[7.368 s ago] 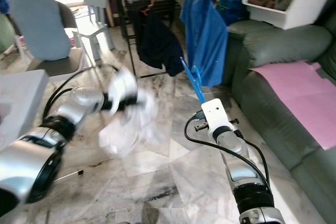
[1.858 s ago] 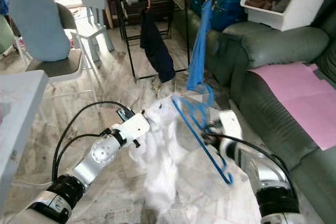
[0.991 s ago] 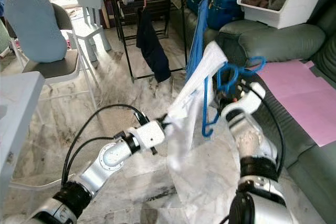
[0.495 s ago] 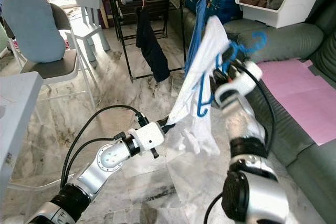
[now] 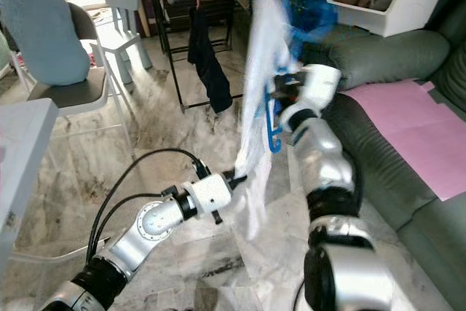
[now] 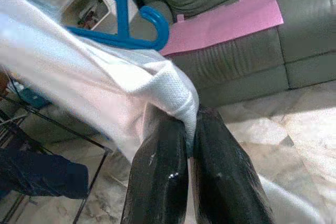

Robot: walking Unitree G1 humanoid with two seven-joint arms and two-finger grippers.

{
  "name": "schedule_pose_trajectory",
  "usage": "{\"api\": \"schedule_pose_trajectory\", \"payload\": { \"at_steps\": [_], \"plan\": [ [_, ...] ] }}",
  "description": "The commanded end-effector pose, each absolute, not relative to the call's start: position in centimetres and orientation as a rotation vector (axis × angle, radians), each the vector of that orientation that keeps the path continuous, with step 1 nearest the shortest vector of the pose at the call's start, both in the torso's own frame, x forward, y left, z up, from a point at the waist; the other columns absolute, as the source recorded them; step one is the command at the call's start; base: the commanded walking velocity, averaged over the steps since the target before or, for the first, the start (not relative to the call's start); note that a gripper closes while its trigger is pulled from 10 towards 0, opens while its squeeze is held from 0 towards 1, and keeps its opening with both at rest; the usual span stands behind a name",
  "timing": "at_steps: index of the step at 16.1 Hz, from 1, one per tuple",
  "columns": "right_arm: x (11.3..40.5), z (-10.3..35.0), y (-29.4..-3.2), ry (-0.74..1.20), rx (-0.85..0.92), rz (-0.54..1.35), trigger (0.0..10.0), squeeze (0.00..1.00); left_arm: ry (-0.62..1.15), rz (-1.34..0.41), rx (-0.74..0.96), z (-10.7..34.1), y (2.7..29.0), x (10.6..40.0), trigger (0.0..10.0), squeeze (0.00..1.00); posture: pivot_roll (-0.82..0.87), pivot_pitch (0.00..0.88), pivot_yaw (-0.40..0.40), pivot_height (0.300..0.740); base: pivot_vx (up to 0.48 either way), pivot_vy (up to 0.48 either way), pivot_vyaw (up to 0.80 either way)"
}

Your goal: Hang hanger

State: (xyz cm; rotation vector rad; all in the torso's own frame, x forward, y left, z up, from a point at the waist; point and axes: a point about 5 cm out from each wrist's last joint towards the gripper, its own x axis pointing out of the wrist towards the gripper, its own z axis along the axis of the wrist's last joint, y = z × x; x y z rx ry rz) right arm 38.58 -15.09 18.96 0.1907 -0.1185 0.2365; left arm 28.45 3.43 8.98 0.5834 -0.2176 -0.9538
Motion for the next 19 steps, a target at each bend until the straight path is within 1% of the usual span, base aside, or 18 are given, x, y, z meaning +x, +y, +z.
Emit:
{"api": "schedule_pose_trajectory", "payload": {
  "at_steps": [1, 2, 3, 5, 6, 7, 8, 11, 13, 15, 18, 19],
  "plan": [
    [38.8, 22.5, -17.0, -0.3, 0.127, 0.1, 10.0, 0.0, -0.159, -1.028, 0.594, 7.7, 3.1, 27.5, 10.0, 0.0, -0.15, 0.0, 0.029, 0.74, 0.0, 0.0, 0.0],
    [39.3, 22.7, -17.7, -0.292, 0.302, 0.043, 10.0, 0.0, -0.147, -1.054, 0.592, 7.4, 2.9, 27.2, 10.0, 0.0, -0.15, 0.0, 0.031, 0.74, 0.0, 0.0, 0.0],
    [39.5, 22.9, -17.1, -0.292, 0.349, 0.085, 10.0, 0.0, -0.133, -1.07, 0.594, 7.2, 2.7, 27.0, 10.0, 0.0, -0.15, 0.0, 0.03, 0.74, 0.0, 0.0, 0.0],
    [39.2, 23.1, -15.3, -0.312, 0.258, 0.202, 10.0, 0.0, -0.119, -1.091, 0.599, 7.0, 2.5, 26.9, 10.0, 0.0, -0.15, 0.0, 0.026, 0.74, 0.0, 0.0, 0.0],
    [38.4, 22.8, -14.0, -0.326, 0.145, 0.293, 10.0, 0.0, -0.104, -1.104, 0.6, 6.8, 2.4, 26.8, 10.0, 0.0, -0.14, 0.0, 0.02, 0.74, 0.0, 0.0, 0.0],
    [37.9, 22.4, -13.5, -0.336, 0.097, 0.326, 10.0, 0.0, -0.093, -1.106, 0.592, 6.7, 2.4, 26.9, 10.0, 0.09, -0.14, 0.0, 0.02, 0.74, 0.0, 0.0, 0.0],
    [37.3, 21.6, -13.5, -0.34, 0.08, 0.347, 10.0, 0.0, -0.077, -1.098, 0.58, 6.5, 2.4, 27.0, 10.0, 1.0, -0.14, 0.0, 0.02, 0.74, 0.0, 0.0, 0.0],
    [36.1, 20.2, -14.0, -0.333, 0.041, 0.367, 10.0, 0.0, -0.071, -1.083, 0.574, 6.4, 2.4, 27.1, 10.0, 1.0, -0.15, 0.0, 0.018, 0.74, 0.0, 0.0, 0.0],
    [35.3, 19.1, -14.5, -0.316, -0.006, 0.364, 10.0, 0.0, -0.09, -1.044, 0.557, 6.7, 2.5, 27.3, 10.0, 1.0, -0.15, 0.0, 0.022, 0.74, 0.0, 0.0, 0.0],
    [34.7, 18.2, -14.9, -0.301, -0.04, 0.353, 10.0, 0.0, -0.121, -0.971, 0.501, 7.3, 3.2, 27.5, 10.0, 1.0, -0.15, 0.0, 0.026, 0.74, 0.0, 0.0, 0.0],
    [33.6, 17.3, -15.1, -0.307, -0.135, 0.384, 10.0, 0.0, -0.189, -0.831, 0.452, 8.5, 5.2, 27.8, 10.0, 1.0, -0.15, 0.0, 0.021, 0.74, 0.0, 0.0, 0.0],
    [32.7, 16.5, -15.5, -0.289, -0.16, 0.42, 10.0, 0.0, -0.212, -0.747, 0.432, 9.3, 7.0, 28.2, 10.0, 1.0, -0.14, 0.0, 0.019, 0.74, 0.0, 0.0, 0.0]
  ]
}}
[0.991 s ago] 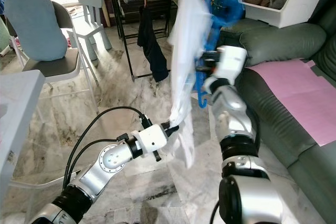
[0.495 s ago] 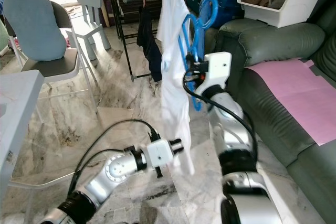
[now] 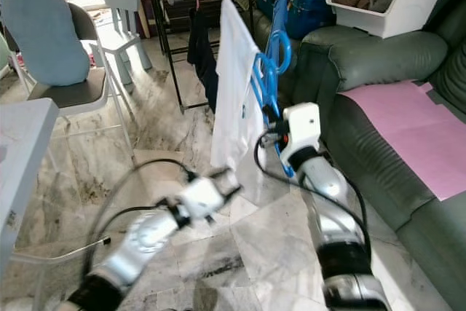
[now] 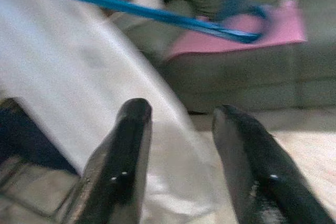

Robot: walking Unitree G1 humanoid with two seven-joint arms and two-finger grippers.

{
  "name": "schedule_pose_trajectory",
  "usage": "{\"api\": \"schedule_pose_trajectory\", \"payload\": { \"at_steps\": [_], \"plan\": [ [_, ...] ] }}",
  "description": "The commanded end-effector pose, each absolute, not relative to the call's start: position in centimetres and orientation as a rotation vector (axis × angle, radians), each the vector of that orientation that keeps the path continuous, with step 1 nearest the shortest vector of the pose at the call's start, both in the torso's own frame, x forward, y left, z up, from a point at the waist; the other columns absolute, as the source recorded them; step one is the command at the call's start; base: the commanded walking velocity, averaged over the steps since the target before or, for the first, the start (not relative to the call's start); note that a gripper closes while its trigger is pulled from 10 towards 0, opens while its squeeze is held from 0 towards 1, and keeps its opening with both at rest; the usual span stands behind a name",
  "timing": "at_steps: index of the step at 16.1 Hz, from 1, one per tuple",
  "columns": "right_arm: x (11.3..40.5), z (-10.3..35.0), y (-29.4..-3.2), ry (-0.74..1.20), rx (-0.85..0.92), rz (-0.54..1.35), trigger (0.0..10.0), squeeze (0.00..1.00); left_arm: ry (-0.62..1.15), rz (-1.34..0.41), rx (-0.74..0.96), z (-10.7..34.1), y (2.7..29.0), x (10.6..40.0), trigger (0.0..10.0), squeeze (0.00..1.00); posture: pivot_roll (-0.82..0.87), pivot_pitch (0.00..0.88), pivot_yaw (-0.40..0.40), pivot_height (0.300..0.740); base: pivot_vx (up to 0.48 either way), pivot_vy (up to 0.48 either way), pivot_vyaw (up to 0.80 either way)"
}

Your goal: Hang hanger

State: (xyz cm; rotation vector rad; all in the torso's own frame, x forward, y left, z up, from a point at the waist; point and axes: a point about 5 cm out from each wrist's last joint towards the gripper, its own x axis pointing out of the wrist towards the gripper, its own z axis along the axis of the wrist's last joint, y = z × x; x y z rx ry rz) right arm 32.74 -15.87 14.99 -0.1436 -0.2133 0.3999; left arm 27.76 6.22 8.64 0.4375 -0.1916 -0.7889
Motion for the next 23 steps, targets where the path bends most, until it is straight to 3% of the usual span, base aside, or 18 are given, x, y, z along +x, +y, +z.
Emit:
{"api": "schedule_pose_trajectory", "payload": {
  "at_steps": [1, 8, 15, 23],
  "plan": [
    [31.5, 15.6, -16.3, -0.275, -0.206, 0.472, 10.0, 0.0, -0.225, -0.684, 0.442, 9.8, 8.8, 28.6, 10.0, 1.0, -0.14, 0.0, 0.014, 0.74, 0.0, 0.0, 0.0],
    [27.9, 12.3, -19.5, -0.097, -0.266, 0.69, 10.0, 0.0, -0.259, -0.669, 0.611, 11.0, 12.9, 29.3, 10.0, 1.0, -0.14, 0.0, 0.016, 0.74, 0.0, 0.0, 0.0],
    [25.8, 10.9, -21.6, 0.067, -0.389, 0.924, 10.0, 0.0, -0.22, -0.827, 0.82, 9.1, 14.2, 28.3, 10.0, 1.0, -0.15, 0.0, 0.012, 0.74, 0.0, 0.0, 0.0],
    [25.4, 10.8, -22.0, 0.114, -0.42, 1.03, 10.0, 0.0, -0.222, -0.935, 1.006, 9.7, 14.9, 30.2, 10.0, 1.0, -0.15, 0.0, 0.015, 0.74, 0.0, 0.0, 0.0]
  ]
}}
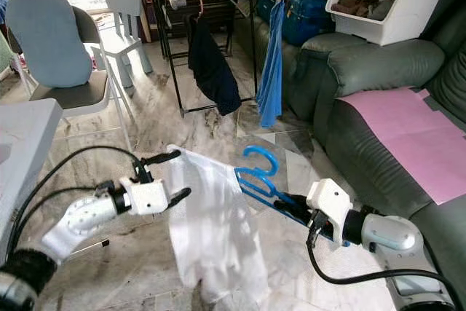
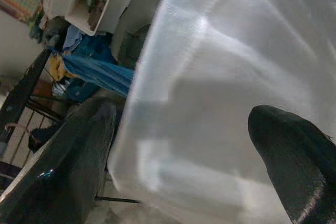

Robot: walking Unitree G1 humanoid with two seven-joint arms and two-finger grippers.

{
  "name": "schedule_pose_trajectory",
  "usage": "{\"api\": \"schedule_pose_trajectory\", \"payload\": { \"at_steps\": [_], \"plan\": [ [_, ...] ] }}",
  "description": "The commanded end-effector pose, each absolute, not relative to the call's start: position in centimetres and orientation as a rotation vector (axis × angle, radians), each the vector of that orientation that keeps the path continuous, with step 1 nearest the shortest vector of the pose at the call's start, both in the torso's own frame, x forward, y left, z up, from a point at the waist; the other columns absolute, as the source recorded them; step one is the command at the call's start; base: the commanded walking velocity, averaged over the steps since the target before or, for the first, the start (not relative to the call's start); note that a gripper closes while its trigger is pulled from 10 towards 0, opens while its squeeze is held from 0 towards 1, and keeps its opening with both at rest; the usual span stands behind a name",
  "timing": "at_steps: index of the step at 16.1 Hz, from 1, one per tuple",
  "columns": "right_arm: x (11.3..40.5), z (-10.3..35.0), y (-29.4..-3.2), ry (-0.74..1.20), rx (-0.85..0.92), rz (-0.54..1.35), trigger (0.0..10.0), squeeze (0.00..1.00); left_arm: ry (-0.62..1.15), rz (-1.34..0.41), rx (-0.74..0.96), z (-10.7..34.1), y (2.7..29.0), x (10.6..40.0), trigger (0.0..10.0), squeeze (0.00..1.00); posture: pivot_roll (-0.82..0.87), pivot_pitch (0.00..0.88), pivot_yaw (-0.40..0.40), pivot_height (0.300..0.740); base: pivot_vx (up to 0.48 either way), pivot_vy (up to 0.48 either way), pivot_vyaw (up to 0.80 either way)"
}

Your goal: Hang hanger

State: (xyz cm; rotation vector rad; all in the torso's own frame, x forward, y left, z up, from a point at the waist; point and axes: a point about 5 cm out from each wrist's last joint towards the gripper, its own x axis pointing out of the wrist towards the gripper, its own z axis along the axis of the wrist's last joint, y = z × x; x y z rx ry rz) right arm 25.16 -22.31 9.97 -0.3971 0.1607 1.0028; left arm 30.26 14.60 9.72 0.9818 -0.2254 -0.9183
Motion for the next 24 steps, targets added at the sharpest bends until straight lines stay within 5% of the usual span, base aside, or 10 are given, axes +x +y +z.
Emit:
{"api": "schedule_pose_trajectory", "payload": {
  "at_steps": [1, 2, 8, 9, 24],
  "plan": [
    [25.3, 10.8, -21.8, 0.114, -0.429, 1.043, 10.0, 0.0, -0.22, -0.947, 1.018, 9.9, 14.8, 30.6, 10.0, 1.0, -0.15, 0.0, 0.016, 0.74, 0.0, 0.0, 0.0],
    [25.4, 10.7, -21.7, 0.111, -0.429, 1.046, 10.0, 0.0, -0.218, -0.966, 1.037, 10.0, 14.7, 30.8, 10.0, 0.0, -0.15, 0.0, 0.016, 0.74, 0.0, 0.0, 0.0],
    [25.3, 10.4, -21.0, 0.112, -0.479, 1.096, 10.0, 0.0, -0.206, -1.028, 1.066, 10.1, 14.0, 31.8, 9.6, 0.0, -0.16, 0.0, 0.021, 0.74, 0.0, 0.0, 0.0],
    [25.2, 10.3, -20.9, 0.108, -0.484, 1.1, 10.0, 0.0, -0.21, -1.034, 1.065, 10.2, 14.0, 31.9, 0.0, 0.0, -0.16, 0.0, 0.022, 0.74, 0.0, 0.0, 0.0],
    [25.3, 9.8, -20.4, 0.09, -0.564, 1.115, 10.0, 0.0, 0.096, -1.188, 1.11, 9.6, 14.3, 33.7, 0.0, 0.0, -0.18, 0.0, 0.029, 0.74, 0.0, 0.0, 0.0]
  ]
}}
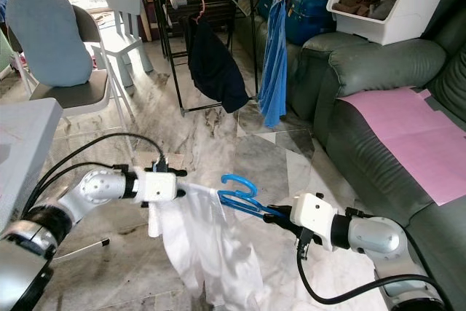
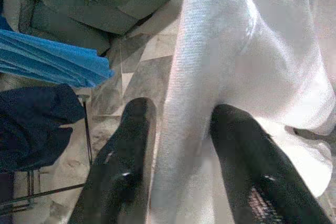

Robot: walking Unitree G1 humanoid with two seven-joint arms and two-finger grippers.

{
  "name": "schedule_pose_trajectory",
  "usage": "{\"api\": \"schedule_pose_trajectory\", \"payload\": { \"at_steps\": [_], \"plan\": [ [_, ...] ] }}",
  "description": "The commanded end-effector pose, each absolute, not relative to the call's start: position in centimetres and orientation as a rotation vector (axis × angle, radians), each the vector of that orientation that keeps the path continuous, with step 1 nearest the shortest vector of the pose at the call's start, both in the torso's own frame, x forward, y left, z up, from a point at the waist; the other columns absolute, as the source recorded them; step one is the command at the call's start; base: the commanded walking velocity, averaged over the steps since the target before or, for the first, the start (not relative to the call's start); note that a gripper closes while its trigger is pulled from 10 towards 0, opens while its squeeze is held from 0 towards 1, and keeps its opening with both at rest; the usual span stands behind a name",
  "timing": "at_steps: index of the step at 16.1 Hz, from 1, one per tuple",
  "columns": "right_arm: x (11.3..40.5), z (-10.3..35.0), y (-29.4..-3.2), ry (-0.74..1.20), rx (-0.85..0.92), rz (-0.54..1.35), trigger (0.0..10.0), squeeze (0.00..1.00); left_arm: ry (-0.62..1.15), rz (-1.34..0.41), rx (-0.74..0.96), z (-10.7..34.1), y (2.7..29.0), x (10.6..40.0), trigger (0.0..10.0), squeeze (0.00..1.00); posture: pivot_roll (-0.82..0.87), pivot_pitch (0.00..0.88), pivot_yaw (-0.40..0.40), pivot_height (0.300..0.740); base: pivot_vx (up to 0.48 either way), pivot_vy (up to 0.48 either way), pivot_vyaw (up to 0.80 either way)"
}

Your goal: Hang hanger

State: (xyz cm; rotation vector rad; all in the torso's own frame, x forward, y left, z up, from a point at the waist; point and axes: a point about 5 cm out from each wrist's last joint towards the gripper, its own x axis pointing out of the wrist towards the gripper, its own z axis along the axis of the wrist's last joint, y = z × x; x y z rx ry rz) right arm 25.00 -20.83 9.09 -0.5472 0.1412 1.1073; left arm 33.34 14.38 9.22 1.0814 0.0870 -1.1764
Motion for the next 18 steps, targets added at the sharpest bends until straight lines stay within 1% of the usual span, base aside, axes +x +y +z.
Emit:
{"api": "schedule_pose_trajectory", "payload": {
  "at_steps": [1, 4, 6, 7, 15, 16, 17, 18],
  "plan": [
    [25.3, 9.8, -20.4, 0.09, -0.566, 1.115, 10.0, 0.0, 0.098, -1.189, 1.109, 9.7, 14.3, 33.7, 0.0, 0.0, -0.18, 0.0, 0.03, 0.74, 0.0, 0.0, 0.0],
    [25.2, 9.7, -20.3, 0.088, -0.567, 1.117, 10.0, 0.0, 0.109, -1.198, 1.12, 9.8, 14.1, 33.9, 0.0, 0.0, -0.19, 0.0, 0.03, 0.74, 0.0, 0.0, 0.0],
    [25.3, 9.7, -20.2, 0.086, -0.568, 1.117, 10.0, 0.0, 0.137, -1.203, 1.087, 9.6, 14.0, 33.9, 0.0, 0.0, -0.19, 0.0, 0.03, 0.74, 0.0, 0.0, 0.0],
    [25.3, 9.7, -20.2, 0.085, -0.569, 1.118, 10.0, 0.0, 0.145, -1.21, 1.109, 9.4, 14.1, 33.8, 0.0, 0.0, -0.19, 0.0, 0.027, 0.74, 0.0, 0.0, 0.0],
    [25.7, 9.6, -20.0, 0.075, -0.583, 1.093, 10.0, 0.0, 0.163, -1.228, 1.081, 9.4, 14.0, 33.8, 0.0, 0.0, -0.18, 0.0, 0.023, 0.74, 0.0, 0.0, 0.0],
    [26.1, 9.8, -20.0, 0.089, -0.554, 1.088, 10.0, 0.27, 0.165, -1.232, 1.075, 9.3, 14.1, 33.7, 0.0, 0.0, -0.18, 0.0, 0.023, 0.74, 0.0, 0.0, 0.0],
    [26.5, 10.0, -20.1, 0.097, -0.538, 1.087, 10.0, 1.0, 0.169, -1.23, 1.049, 9.1, 14.2, 33.5, 0.0, 0.0, -0.18, 0.0, 0.02, 0.74, 0.0, 0.0, 0.0],
    [26.8, 10.2, -20.1, 0.082, -0.548, 1.077, 10.0, 1.0, 0.18, -1.222, 1.003, 8.9, 14.5, 33.3, 0.0, 0.0, -0.19, 0.0, 0.021, 0.74, 0.0, 0.0, 0.0]
  ]
}}
